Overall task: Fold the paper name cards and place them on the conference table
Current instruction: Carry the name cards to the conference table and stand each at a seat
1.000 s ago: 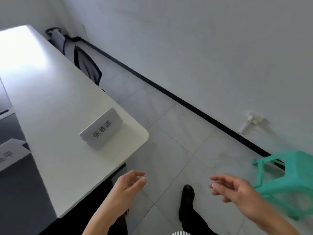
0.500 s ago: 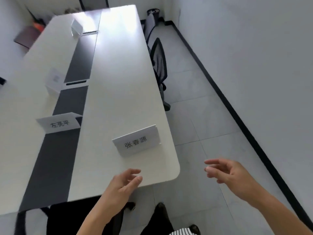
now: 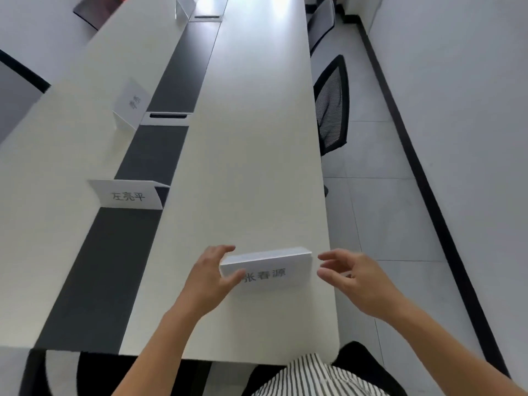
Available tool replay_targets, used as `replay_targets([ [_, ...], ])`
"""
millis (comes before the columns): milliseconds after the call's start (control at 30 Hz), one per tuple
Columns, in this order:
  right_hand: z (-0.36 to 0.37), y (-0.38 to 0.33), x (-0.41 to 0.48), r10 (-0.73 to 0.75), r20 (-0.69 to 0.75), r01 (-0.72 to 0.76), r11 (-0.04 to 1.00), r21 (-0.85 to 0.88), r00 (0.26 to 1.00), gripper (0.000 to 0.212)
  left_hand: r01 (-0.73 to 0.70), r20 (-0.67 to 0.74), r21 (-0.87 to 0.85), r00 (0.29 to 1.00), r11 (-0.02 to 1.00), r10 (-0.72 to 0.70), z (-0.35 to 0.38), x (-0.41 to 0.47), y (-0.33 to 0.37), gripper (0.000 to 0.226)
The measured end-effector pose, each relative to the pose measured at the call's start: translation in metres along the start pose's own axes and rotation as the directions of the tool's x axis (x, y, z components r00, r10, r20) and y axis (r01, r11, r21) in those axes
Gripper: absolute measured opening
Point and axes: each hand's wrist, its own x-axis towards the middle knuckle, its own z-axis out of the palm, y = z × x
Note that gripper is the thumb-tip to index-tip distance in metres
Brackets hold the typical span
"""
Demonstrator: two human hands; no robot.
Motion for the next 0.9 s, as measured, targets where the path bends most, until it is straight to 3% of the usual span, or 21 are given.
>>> replay_targets([
  [67, 0.009, -0.006, 0.021, -0.065, -0.012, 0.061, 0.981, -0.185, 0.998, 0.041, -0.007, 0.041, 0.079, 0.999, 0.997, 0.004, 0.007, 0.015, -0.01, 0.062],
  [167, 0.026, -0.006, 0.056, -0.138, 0.079, 0.159, 0.892, -0.424, 0.987, 0.056, 0.028, 0.098, 0.182, 0.994, 0.983, -0.047, 0.021, 0.033, -0.027, 0.063],
  [267, 0.046, 0.0, 0.088, -0.094, 0.245, 0.227, 0.77, -0.596, 0.965, 0.065, 0.087, 0.06, 0.118, 0.994, 0.989, -0.094, 0.034, 0.037, -0.041, 0.051],
  [367, 0.056, 0.008, 0.106, -0.044, 0.288, 0.226, 0.737, -0.637, 0.957, 0.061, 0.08, 0.009, 0.063, 0.997, 0.995, -0.08, 0.039, 0.038, -0.049, 0.05],
  [533, 0.047, 0.008, 0.111, -0.094, 0.261, 0.237, 0.769, -0.593, 0.961, 0.057, 0.057, 0.034, 0.053, 0.998, 0.997, -0.059, 0.024, 0.044, -0.044, 0.047],
  [633, 0.021, -0.002, 0.109, -0.09, 0.239, 0.189, 0.881, -0.433, 0.967, 0.051, 0.075, 0.034, -0.171, 0.997, 0.982, -0.07, -0.001, 0.043, -0.027, 0.036],
  [733, -0.013, -0.021, 0.106, -0.141, 0.194, 0.15, 0.988, -0.03, 0.971, 0.042, 0.067, 0.054, -0.494, 0.997, 0.867, -0.046, -0.03, 0.04, -0.004, 0.023],
  [833, -0.038, -0.038, 0.099, -0.145, 0.144, 0.074, 0.909, 0.409, 0.979, 0.045, 0.03, 0.009, -0.735, 0.999, 0.677, -0.034, -0.042, 0.04, 0.022, 0.034],
  [900, -0.042, -0.043, 0.092, -0.115, 0.162, 0.004, 0.827, 0.562, 0.98, 0.043, 0.009, -0.006, -0.803, 1.0, 0.596, -0.023, -0.041, 0.041, 0.04, 0.031],
])
